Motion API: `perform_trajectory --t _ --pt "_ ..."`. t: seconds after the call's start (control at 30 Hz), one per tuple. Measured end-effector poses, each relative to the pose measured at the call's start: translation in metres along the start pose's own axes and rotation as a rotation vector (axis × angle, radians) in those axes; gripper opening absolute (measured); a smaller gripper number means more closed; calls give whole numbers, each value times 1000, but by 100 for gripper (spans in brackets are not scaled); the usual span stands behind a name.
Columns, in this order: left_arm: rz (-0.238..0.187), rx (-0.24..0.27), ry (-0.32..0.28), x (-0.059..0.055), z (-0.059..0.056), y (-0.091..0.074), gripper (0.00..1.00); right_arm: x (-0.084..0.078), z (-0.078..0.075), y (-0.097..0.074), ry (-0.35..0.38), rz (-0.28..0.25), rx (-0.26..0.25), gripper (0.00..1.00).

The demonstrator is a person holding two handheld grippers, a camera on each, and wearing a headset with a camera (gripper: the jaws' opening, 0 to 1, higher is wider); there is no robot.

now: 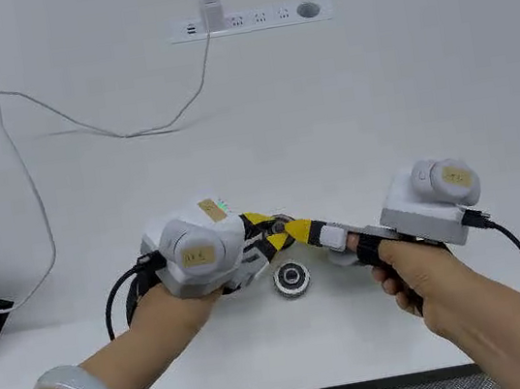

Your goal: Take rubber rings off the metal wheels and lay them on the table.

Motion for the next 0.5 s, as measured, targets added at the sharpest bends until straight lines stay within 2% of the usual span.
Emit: perform_trajectory --t 0.33,0.5 --pt "2 -2 1 0 0 0 13 0 -3 0 -56 15 -33 5" --pt "1 -2 1 0 0 0 13 0 -3 0 -58 19 -34 4"
Point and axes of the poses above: the centre of the closed fingertips' face, and the gripper's own axes: y roughly forward along the fingers, z roughly to its left, x roughly out of its top, the point moved 7 cm from there along -y, roughly backward along the fingers, and after that the axes turned 14 degrees about -z, right-handed, at the moved point
